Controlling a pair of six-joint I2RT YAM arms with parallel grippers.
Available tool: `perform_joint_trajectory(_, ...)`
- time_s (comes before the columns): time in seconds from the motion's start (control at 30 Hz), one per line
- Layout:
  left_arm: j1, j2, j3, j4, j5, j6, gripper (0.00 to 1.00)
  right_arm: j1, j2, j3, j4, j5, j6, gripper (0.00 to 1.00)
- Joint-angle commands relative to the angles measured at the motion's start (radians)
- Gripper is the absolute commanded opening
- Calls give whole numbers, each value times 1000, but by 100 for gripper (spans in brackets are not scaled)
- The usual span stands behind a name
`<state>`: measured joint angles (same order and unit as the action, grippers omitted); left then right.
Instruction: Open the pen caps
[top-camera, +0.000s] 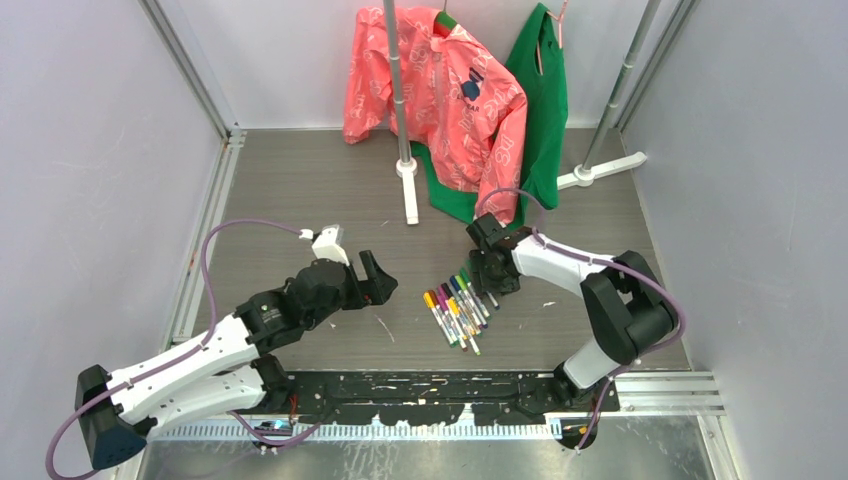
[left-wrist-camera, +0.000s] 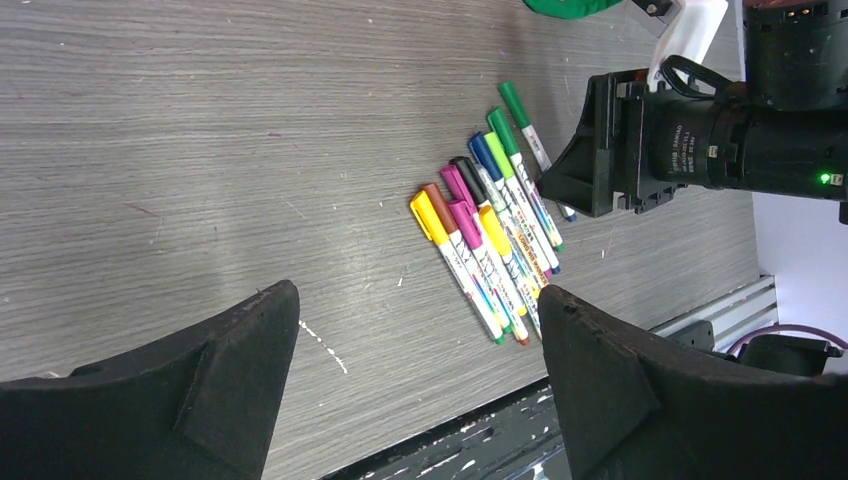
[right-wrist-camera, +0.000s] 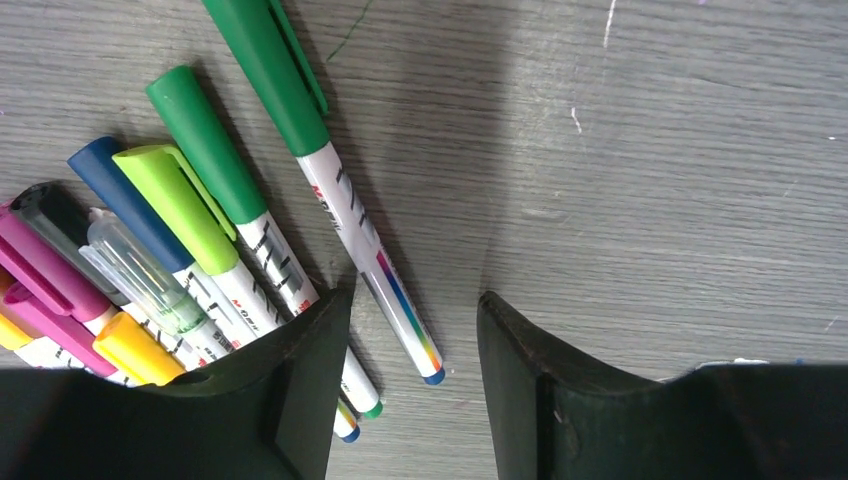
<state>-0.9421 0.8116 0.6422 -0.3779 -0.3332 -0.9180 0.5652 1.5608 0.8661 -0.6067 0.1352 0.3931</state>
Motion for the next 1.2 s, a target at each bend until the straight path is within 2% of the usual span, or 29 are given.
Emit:
perform_joint_trajectory(0.0, 3, 5, 4, 34, -33, -19, 90, -8, 30, 57, -32, -49, -17, 54)
perform_joint_trajectory(0.27, 3, 21, 36, 9, -57, -30, 90, -11, 129, 99, -90, -95, 1, 36)
perform_joint_trajectory(0.37, 3, 15, 40, 2, -59, -31, 91, -14, 142, 92, -91, -104, 12, 25)
perform_joint_trajectory(0.53, 3, 5, 34, -13, -62, -48, 94, -17, 109, 89, -96, -87, 22, 12)
perform_joint_trajectory(0.67, 5, 17, 43, -16, -66, -58, 99, -17, 39, 100, -104, -79, 18, 3)
perform_joint_trajectory(1.03, 13, 173, 148, 22, 20, -31, 100, -17, -139, 186, -195, -120, 3, 1)
perform_joint_trajectory(1.17, 18, 225, 169, 78, 68, -23, 99, -16, -196, 204, -223, -225, 28, 1)
